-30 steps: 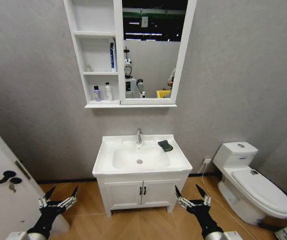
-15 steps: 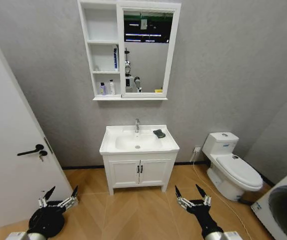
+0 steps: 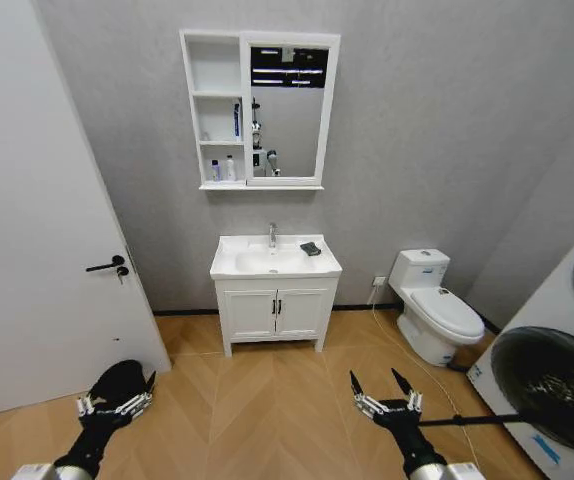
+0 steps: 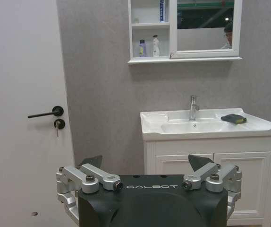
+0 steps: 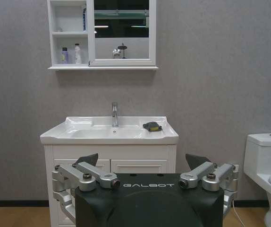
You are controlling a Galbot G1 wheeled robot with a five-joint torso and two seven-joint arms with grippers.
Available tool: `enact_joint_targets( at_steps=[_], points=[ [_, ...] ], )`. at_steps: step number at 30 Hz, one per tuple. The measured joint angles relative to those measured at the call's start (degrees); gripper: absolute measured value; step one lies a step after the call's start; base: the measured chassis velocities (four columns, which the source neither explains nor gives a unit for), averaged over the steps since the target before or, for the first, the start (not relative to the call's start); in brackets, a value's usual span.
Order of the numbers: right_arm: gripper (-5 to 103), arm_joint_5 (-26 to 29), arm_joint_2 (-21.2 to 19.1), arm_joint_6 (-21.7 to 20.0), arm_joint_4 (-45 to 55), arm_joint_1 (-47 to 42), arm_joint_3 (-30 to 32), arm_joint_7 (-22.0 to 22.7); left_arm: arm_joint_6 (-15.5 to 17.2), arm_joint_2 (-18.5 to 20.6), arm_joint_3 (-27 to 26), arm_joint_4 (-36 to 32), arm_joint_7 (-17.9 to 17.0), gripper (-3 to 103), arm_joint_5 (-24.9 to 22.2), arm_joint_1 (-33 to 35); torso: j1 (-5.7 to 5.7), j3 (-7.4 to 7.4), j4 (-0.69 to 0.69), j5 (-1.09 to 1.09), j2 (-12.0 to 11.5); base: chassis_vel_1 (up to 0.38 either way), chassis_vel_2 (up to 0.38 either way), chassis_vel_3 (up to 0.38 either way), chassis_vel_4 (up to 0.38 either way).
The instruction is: Move facial cleanser and shampoo from washbasin to cabinet, then wipe washbasin with towel.
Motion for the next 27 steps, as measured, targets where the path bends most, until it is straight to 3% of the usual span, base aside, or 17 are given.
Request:
enact_joint_targets(
  at_steps=[5, 15, 27],
  points=[
    [100, 0.0, 0.0, 0.0, 0.0, 0.0, 0.0, 0.0, 0.0, 0.0, 0.0, 0.0, 0.0, 100, 0.0, 0.0, 0.04, 0.01, -0.06, 0.03, 0.0, -0.013, -0.015, -0.098, 0.077],
    [100, 0.0, 0.0, 0.0, 0.0, 0.0, 0.0, 0.0, 0.0, 0.0, 0.0, 0.0, 0.0, 100, 0.0, 0.0, 0.14, 0.04, 0.01, 0.01, -0.1, -0.115, -0.037, 0.154, 0.045],
    [100, 0.0, 0.0, 0.0, 0.0, 0.0, 0.0, 0.0, 0.0, 0.0, 0.0, 0.0, 0.0, 100, 0.0, 0.0, 0.05, 0.02, -0.01, 0.08, 0.0, -0.165, -0.225, 0.160, 0.182]
  ],
)
